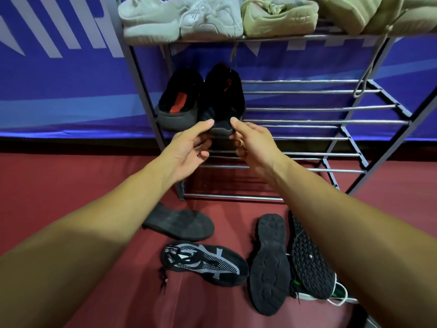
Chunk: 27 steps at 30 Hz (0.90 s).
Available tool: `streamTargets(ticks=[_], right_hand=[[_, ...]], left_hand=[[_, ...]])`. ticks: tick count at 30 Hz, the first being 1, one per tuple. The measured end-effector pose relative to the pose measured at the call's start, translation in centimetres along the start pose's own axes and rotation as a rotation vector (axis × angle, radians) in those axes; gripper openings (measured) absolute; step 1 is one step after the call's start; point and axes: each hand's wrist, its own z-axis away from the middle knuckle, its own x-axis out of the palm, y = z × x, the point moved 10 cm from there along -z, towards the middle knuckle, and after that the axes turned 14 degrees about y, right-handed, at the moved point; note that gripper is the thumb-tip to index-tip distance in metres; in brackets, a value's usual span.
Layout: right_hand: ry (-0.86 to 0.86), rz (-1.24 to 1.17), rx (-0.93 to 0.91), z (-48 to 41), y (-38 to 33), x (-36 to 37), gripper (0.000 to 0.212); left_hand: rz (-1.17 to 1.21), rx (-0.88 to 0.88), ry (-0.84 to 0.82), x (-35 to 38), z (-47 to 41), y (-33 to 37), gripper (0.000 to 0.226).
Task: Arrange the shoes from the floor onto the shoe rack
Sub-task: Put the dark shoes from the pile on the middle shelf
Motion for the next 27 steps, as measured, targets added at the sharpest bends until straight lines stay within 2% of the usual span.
streamTargets(ticks=[4,8,11,14,20,27], right_hand=[[0.018,0.059,-0.025,0.3,-0.2,-0.4,0.026],[0.025,0.120,-0.034,1.2,-0.2,-1.4,0.028],[0.036,0.228,-0.040,2.3,0.6,-2.9,0.031],[0.052,0.361,-0.027,3.5,1.8,-4.6,0.033],[0.027,0.559,0.030,5.4,4.6,-7.8,0.017],[-0.017,0.723,0.095,6.8,7.3,-10.0,0.028]], left_hand=[[-0.025,0.009,0.028,0.0,0.2,0.0,0.021],[-0.067,0.031,0.048,-0.5,0.7,-0.1,0.013],[-0.108,0.027,0.061,-1.4,1.3,-1.0,0.029],[-0.250,0.037,0.092,-2.9,2.0,-2.4,0.033],[-0.589,0.030,0.030,-4.7,3.6,-6.8,0.030],[-0.855,0.037,-0.075,-4.7,4.6,-9.4,0.024]])
